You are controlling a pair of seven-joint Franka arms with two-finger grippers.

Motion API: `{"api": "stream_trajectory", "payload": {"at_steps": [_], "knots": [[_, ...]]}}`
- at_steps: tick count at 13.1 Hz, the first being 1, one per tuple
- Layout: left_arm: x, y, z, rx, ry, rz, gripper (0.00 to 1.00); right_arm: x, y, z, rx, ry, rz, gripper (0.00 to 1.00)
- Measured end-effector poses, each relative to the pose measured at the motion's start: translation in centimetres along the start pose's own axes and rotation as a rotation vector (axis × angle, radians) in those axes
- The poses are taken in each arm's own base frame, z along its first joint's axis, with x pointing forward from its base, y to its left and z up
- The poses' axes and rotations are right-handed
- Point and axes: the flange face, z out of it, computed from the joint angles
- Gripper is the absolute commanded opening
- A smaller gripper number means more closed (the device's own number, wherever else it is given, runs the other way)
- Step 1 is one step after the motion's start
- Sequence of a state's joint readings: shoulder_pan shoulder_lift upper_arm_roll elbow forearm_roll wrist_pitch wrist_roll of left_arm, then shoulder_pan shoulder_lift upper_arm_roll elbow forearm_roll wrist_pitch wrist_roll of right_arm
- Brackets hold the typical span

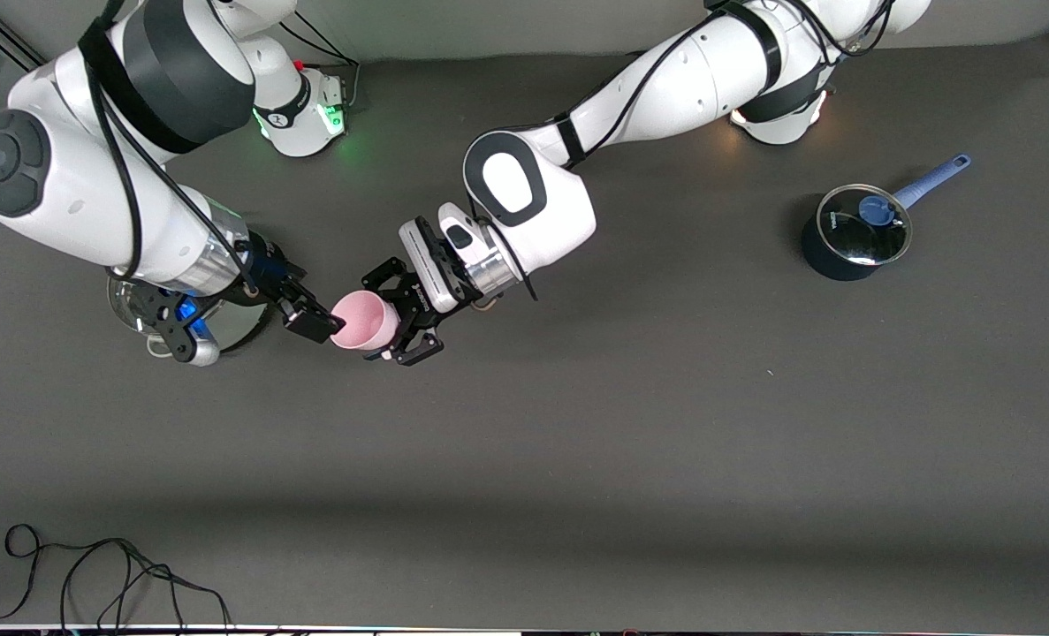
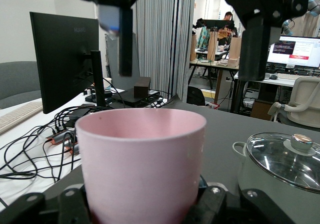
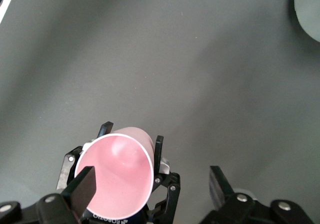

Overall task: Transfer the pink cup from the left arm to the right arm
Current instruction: 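Reach the right gripper to the pink cup held by the left gripper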

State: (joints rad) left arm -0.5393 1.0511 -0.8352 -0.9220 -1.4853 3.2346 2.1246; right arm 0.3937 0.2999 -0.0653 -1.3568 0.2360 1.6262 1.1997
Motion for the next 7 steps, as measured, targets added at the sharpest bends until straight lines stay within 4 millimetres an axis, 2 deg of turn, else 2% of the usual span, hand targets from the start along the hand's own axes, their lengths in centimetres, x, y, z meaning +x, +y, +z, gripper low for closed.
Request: {"api": "stream_trajectory", "payload": {"at_steps": [5, 6, 7], "knots": [[0.0, 0.0, 0.0, 0.000, 0.000, 0.001, 0.00, -0.4, -0.5, 1.4, 0.012, -0.014, 0.015, 0.99], [0.0, 0.1, 0.0, -0.001, 0.000, 0.001, 0.00, -0.3, -0.5, 1.6, 0.012, -0.015, 0.016, 0.97], [0.0, 0.1, 0.0, -0.001, 0.000, 0.001, 0.00, -0.3, -0.5, 1.9, 0.010, -0.017, 0.018, 0.88]]}}
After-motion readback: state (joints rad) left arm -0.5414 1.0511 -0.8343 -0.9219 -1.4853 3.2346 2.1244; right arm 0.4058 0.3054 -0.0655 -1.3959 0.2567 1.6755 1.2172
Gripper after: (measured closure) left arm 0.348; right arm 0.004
